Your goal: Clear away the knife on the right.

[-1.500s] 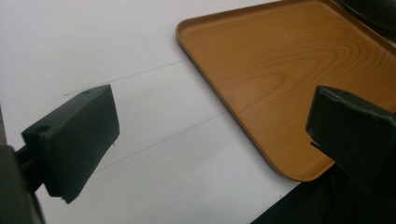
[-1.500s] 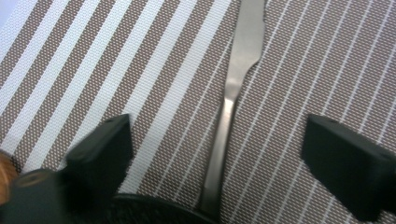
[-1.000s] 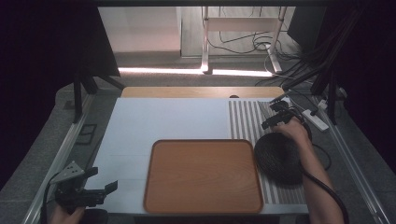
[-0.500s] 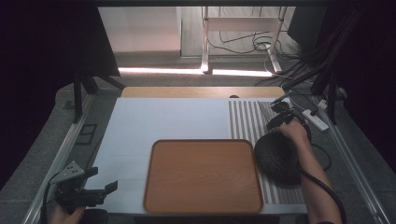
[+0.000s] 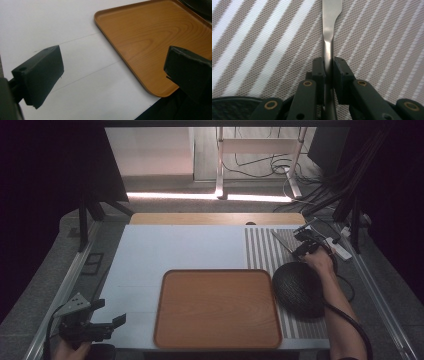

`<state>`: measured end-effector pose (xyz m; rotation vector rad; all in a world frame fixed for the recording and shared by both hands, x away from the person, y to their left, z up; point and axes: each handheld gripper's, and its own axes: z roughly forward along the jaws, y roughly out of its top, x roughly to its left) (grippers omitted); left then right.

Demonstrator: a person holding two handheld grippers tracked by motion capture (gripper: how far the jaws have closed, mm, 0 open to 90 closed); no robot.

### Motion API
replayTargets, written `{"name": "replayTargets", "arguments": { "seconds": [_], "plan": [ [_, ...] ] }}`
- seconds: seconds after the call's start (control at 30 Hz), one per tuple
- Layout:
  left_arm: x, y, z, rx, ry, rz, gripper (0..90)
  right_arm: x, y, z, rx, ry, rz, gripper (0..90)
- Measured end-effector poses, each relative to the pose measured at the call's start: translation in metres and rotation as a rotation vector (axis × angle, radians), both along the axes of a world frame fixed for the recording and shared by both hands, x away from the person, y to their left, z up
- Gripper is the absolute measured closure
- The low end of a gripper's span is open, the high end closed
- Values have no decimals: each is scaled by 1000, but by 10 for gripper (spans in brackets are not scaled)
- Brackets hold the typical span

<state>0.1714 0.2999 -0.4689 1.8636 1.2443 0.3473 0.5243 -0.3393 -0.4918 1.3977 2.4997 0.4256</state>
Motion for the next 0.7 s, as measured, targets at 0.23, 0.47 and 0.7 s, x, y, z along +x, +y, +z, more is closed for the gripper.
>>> {"name": "replayTargets", "arguments": {
  "seconds": [0.23, 0.47, 0.7],
  "plan": [
    [0, 0, 0, 1, 0, 0, 27, 0, -14, 9, 3, -51, -33, 804],
    [0, 0, 0, 2, -1, -1, 27, -4, -29, 21, 34, -86, -72, 804],
    [0, 0, 0, 2, -2, -2, 27, -15, -25, 35, 70, -106, -60, 804]
  ]
}}
